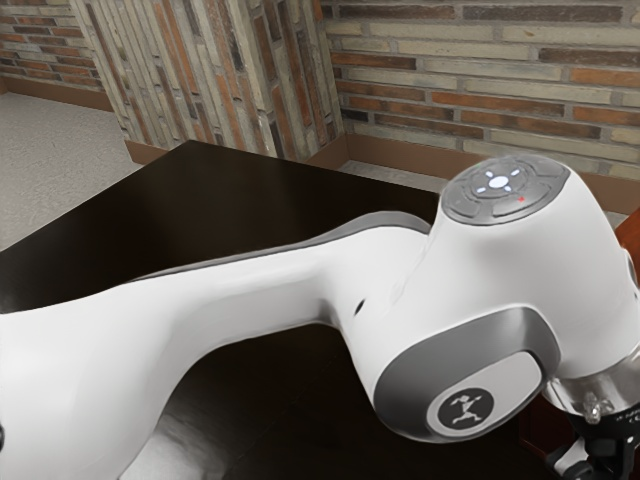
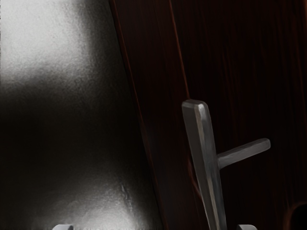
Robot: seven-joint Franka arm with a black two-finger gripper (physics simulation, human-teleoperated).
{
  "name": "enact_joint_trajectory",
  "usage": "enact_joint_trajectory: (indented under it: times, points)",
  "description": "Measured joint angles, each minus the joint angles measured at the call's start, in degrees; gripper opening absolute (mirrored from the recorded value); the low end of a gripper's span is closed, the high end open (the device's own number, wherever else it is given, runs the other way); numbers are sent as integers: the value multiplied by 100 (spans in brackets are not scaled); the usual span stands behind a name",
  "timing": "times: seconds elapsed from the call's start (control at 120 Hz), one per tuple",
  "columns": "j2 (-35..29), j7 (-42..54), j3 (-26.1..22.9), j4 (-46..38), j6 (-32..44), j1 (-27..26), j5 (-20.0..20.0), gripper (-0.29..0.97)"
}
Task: Pull the drawer handle with one arm to open the drawer
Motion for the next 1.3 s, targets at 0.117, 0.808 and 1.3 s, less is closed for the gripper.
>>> enact_joint_trajectory:
  times: [0.117,0.808,1.3]
  points:
    - [19,43,-1,-37,38,1,-63,40]
    - [-293,224,6,-498,168,-44,-353,37]
    - [-698,126,8,-1001,293,-114,-413,36]
